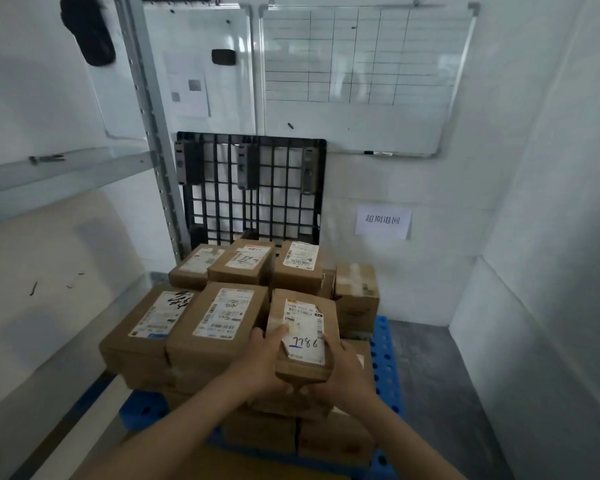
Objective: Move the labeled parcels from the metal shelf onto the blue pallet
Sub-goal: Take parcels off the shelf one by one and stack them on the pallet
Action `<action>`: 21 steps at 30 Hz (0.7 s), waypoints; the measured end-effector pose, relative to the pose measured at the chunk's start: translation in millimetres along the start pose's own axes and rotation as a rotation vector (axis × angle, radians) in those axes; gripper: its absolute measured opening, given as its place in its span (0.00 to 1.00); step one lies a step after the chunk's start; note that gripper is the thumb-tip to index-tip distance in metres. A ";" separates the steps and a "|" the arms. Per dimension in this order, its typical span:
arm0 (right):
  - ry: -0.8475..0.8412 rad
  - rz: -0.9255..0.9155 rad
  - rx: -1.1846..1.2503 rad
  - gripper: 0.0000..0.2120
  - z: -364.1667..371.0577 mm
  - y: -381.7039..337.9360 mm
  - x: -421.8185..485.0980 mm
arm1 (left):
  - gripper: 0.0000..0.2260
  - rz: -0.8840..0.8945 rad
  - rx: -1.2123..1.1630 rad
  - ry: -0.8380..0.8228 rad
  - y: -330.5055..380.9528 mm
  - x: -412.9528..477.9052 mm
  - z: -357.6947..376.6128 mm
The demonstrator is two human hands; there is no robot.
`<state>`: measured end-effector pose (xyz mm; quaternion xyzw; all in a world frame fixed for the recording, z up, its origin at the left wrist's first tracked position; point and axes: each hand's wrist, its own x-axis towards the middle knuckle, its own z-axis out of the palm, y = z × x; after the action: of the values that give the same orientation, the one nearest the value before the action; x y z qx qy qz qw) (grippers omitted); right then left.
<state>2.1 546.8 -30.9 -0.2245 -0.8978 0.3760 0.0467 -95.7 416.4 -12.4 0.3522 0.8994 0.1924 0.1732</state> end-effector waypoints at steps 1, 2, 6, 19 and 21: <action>-0.005 0.008 0.007 0.47 3.5 -1.9 5.7 | 0.45 0.003 0.048 0.004 -4.1 4.1 -1.8; -0.007 0.015 0.011 0.48 6.3 -3.2 10.6 | 0.44 0.006 0.109 0.014 -8.1 7.6 -3.4; -0.002 0.036 0.009 0.48 12.4 -2.8 22.8 | 0.42 0.038 0.287 0.059 -21.1 20.2 -3.4; -0.042 0.051 -0.087 0.48 28.6 -4.2 35.6 | 0.39 0.069 0.385 0.106 -41.5 25.3 5.5; -0.054 0.058 -0.102 0.48 31.1 -5.7 37.4 | 0.39 0.065 0.383 0.108 -43.8 24.4 5.4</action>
<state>-41.3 539.3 -52.3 -0.2421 -0.9098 0.3371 0.0003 -134.9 405.0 -41.8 0.3967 0.9157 0.0420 0.0484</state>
